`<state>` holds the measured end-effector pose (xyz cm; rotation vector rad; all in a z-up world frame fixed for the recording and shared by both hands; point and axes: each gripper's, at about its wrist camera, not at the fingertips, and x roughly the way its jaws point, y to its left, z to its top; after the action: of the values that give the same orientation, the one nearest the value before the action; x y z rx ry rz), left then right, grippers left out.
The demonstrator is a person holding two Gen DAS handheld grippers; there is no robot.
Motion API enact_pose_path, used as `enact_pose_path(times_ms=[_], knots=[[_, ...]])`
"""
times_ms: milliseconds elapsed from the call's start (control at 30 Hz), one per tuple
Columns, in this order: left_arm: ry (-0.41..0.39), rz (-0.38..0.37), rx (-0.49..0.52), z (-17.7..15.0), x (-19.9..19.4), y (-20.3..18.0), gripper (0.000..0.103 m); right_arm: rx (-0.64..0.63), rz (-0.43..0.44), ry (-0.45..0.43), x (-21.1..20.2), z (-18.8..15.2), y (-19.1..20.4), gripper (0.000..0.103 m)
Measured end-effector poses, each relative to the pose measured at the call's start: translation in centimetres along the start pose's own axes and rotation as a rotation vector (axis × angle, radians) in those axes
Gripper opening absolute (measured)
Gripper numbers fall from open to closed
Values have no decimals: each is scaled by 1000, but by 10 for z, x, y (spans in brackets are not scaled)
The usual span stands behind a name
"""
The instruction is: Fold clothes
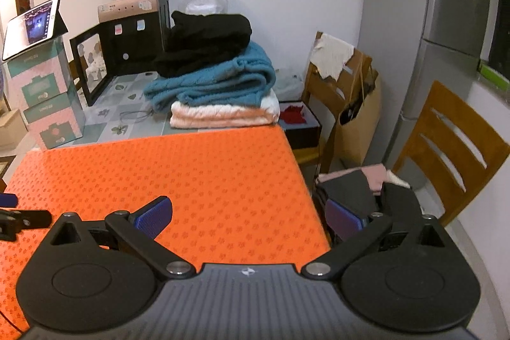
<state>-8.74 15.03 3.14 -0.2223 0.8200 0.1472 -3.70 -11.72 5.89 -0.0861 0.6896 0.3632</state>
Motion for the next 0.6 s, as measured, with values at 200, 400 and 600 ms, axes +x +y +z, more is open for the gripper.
enact_pose_path(times_ms=[200,400,600], knots=[[16,-18,30,-6,5,-15,103,35,-1,48,0,-21,5,103],[39,-19,67,-9,9,-26,103,67,-12,80,3,-36,9,103],[62,-2,92,-11,11,-33,103,83,-14,92,5,-42,11,103]])
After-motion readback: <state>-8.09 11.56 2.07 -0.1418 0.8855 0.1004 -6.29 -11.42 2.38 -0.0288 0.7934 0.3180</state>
